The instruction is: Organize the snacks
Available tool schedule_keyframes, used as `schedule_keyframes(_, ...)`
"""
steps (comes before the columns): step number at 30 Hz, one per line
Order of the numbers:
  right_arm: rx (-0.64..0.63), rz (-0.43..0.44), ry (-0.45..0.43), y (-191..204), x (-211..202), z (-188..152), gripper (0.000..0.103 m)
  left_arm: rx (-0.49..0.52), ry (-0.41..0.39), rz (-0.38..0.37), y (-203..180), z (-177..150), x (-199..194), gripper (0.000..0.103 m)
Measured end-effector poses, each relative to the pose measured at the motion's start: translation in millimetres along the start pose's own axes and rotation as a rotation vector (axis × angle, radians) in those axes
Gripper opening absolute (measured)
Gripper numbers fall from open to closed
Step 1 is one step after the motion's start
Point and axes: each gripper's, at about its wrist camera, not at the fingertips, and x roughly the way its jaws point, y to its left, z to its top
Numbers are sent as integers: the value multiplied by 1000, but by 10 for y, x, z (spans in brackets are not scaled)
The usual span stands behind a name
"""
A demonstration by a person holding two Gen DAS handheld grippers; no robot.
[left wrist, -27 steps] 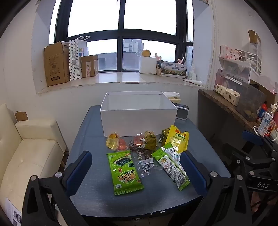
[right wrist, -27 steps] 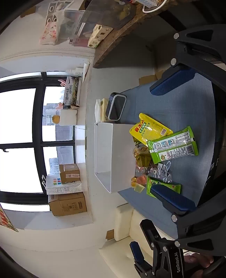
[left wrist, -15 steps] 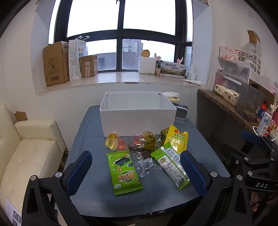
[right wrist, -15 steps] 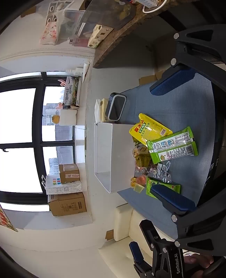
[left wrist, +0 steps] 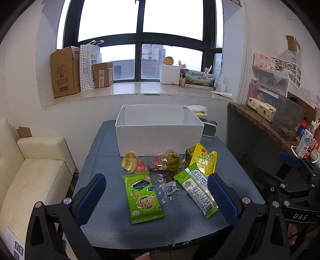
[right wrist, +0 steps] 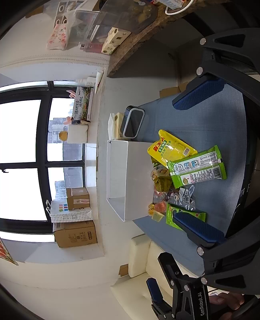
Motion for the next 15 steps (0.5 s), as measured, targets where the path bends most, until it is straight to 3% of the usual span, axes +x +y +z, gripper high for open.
schedule_keyframes(15, -10, 5, 8, 16, 7, -5, 103, 4, 0, -3, -7, 2, -16, 103)
